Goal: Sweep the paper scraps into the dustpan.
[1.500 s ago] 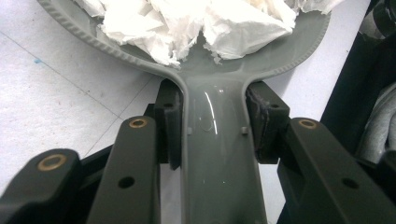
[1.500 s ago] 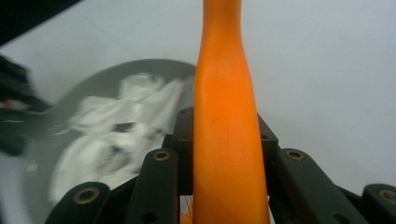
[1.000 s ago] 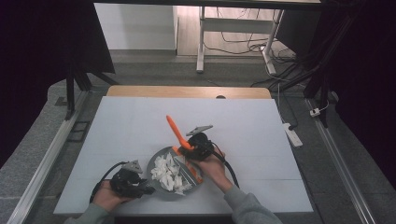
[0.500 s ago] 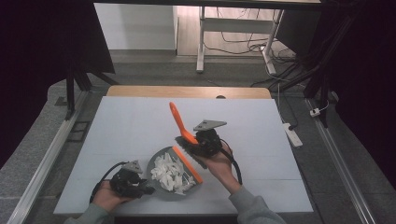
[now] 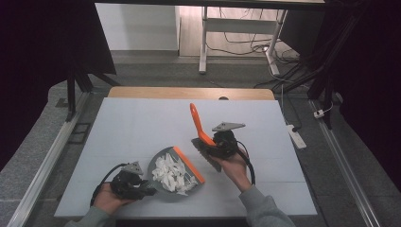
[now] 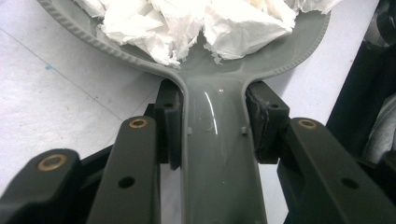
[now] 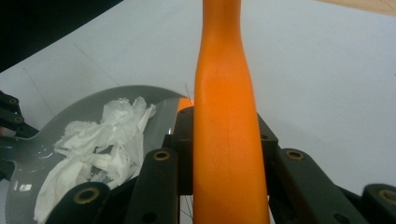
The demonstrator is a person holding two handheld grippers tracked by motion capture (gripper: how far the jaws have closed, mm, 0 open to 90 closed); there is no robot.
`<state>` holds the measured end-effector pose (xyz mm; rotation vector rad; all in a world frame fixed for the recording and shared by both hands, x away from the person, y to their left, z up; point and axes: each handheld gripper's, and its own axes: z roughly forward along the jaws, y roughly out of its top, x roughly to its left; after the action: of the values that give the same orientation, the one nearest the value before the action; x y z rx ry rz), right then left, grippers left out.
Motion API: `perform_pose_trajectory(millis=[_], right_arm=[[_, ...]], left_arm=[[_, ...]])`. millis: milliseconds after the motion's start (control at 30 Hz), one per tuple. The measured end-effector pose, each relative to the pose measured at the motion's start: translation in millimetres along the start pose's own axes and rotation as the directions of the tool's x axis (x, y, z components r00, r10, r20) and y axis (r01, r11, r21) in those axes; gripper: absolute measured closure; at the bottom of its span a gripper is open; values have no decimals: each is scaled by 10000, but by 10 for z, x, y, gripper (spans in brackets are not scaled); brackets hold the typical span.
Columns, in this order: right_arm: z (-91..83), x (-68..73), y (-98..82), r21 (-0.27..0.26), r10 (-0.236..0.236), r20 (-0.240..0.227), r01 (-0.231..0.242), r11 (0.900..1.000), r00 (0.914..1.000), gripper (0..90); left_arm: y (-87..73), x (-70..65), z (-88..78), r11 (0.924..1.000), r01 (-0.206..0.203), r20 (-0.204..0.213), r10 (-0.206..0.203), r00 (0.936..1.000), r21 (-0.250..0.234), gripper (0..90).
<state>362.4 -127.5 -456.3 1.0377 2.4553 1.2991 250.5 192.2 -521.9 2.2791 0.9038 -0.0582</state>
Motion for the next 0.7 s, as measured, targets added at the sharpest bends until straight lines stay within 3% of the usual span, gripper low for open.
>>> perform_pose_trajectory(millis=[233, 467, 700], right_arm=[[-105, -76, -46, -176, 7, 51, -6, 9998, 10000, 708], [-192, -158, -109, -158, -302, 72, 303, 9994, 9995, 708], [-255, -181, -138, -276, -432, 21, 433, 9987, 9991, 708]], left_arm=[[-3, 5, -32, 9995, 166, -252, -173, 9995, -257, 610], [-4, 16, -75, 9983, 305, -425, -326, 9986, -490, 609], [-27, 62, -129, 9940, 702, -693, -761, 9947, -837, 609]])
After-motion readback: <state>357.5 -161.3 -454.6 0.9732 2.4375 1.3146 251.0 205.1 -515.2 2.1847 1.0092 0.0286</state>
